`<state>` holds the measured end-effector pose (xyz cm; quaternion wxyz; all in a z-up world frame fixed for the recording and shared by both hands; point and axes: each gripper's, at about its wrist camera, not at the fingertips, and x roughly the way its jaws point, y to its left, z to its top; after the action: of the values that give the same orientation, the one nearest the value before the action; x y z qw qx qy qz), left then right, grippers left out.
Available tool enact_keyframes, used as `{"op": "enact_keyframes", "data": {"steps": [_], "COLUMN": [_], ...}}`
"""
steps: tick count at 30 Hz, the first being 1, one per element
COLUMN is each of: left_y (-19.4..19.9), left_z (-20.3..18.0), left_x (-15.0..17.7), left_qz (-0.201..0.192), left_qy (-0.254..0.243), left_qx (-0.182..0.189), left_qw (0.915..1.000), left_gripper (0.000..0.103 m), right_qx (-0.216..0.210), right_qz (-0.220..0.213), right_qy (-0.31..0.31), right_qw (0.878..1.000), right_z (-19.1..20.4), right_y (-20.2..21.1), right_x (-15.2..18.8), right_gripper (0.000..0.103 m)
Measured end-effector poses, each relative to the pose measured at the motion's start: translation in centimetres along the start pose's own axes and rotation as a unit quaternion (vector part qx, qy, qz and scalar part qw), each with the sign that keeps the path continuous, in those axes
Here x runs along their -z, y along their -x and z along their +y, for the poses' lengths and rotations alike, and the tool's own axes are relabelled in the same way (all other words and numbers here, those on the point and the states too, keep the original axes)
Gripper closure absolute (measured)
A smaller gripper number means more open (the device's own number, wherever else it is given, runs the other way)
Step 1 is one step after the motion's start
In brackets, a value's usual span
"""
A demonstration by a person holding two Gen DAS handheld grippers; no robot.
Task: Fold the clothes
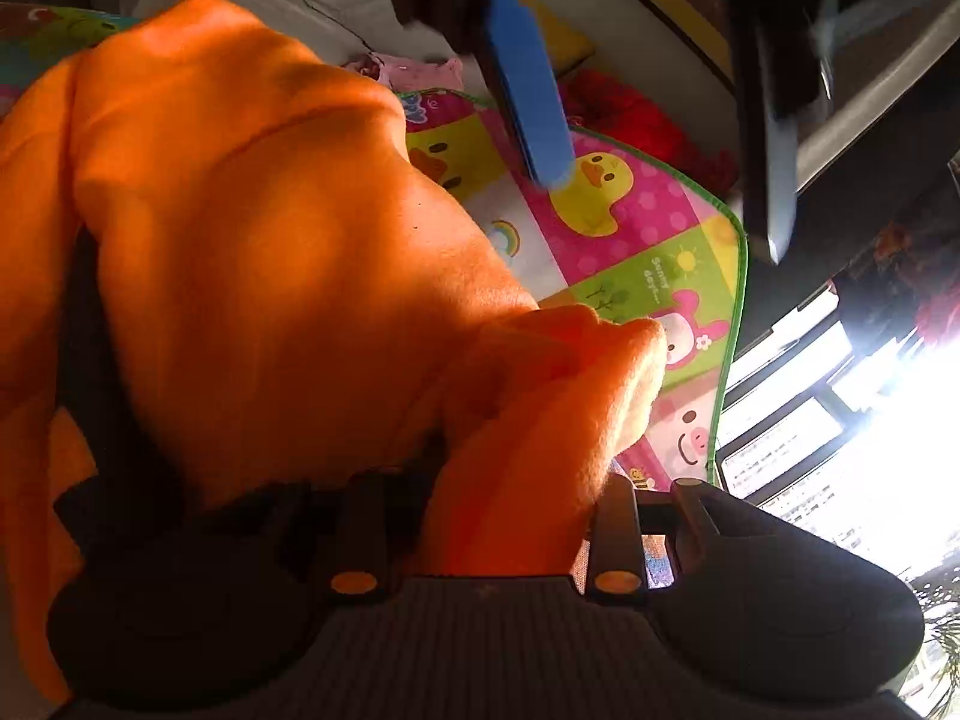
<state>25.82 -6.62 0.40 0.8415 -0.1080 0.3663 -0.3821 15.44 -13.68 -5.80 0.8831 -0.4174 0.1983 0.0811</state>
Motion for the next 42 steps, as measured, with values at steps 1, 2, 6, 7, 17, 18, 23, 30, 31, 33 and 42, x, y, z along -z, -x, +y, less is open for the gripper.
{"op": "enact_keyframes", "data": {"steps": [1, 2, 6, 7, 17, 18, 23, 30, 31, 33, 42], "left_y": [-1.5, -2.8, -4.6, -4.5, -2.8, -2.7, -2.1, 5.1, 5.9, 6.6, 5.2], "left_z": [-0.1, 0.0, 1.4, 2.0, 3.9, 4.0, 4.7, 4.7, 4.8, 5.5, 9.6], "left_x": [0.0, 0.3, 1.5, 1.7, 2.2, 2.3, 2.7, 2.0, 2.0, 2.2, 3.4], "left_qz": [0.018, 0.034, 0.053, 0.053, 0.042, 0.041, 0.03, -0.046, -0.053, -0.051, -0.026], "left_qy": [0.0, -0.009, -0.019, -0.015, 0.009, 0.01, 0.024, 0.027, 0.021, 0.008, 0.034], "left_qx": [-0.016, -0.043, -0.088, -0.084, -0.073, -0.072, -0.057, -0.052, -0.069, -0.111, -0.143], "left_qw": [0.9997, 0.9985, 0.9945, 0.9949, 0.9964, 0.9965, 0.9977, 0.9972, 0.996, 0.9925, 0.9889], "left_gripper": [0.04, 0.042, 0.043, 0.043, 0.043, 0.043, 0.046, 0.039, 0.038, 0.038, 0.037], "right_qx": [-0.001, -0.005, -0.077, -0.11, -0.25, -0.251, -0.261, -0.099, -0.1, -0.113, -0.211], "right_qz": [-0.001, -0.004, -0.026, -0.036, -0.003, 0.009, 0.017, -0.056, -0.059, -0.063, -0.065], "right_qy": [0.001, -0.002, -0.082, -0.127, -0.549, -0.548, -0.545, -0.125, -0.112, -0.118, -0.319], "right_qw": [1.0, 1.0, 0.993, 0.985, 0.797, 0.798, 0.797, 0.986, 0.987, 0.985, 0.922], "right_z": [0.0, -0.2, -3.2, -4.7, -11.9, -11.2, -7.7, 0.3, 0.7, 0.6, -4.3], "right_y": [0.1, 0.3, 2.1, 2.9, -0.9, -1.7, -1.5, 3.4, 3.7, 4.0, 4.4], "right_x": [0.0, 0.1, 1.4, 2.0, 9.1, 9.0, 7.6, -1.9, -2.2, -2.5, -1.2], "right_gripper": [0.072, 0.072, 0.067, 0.057, 0.029, 0.029, 0.052, 0.059, 0.059, 0.059, 0.028]}}
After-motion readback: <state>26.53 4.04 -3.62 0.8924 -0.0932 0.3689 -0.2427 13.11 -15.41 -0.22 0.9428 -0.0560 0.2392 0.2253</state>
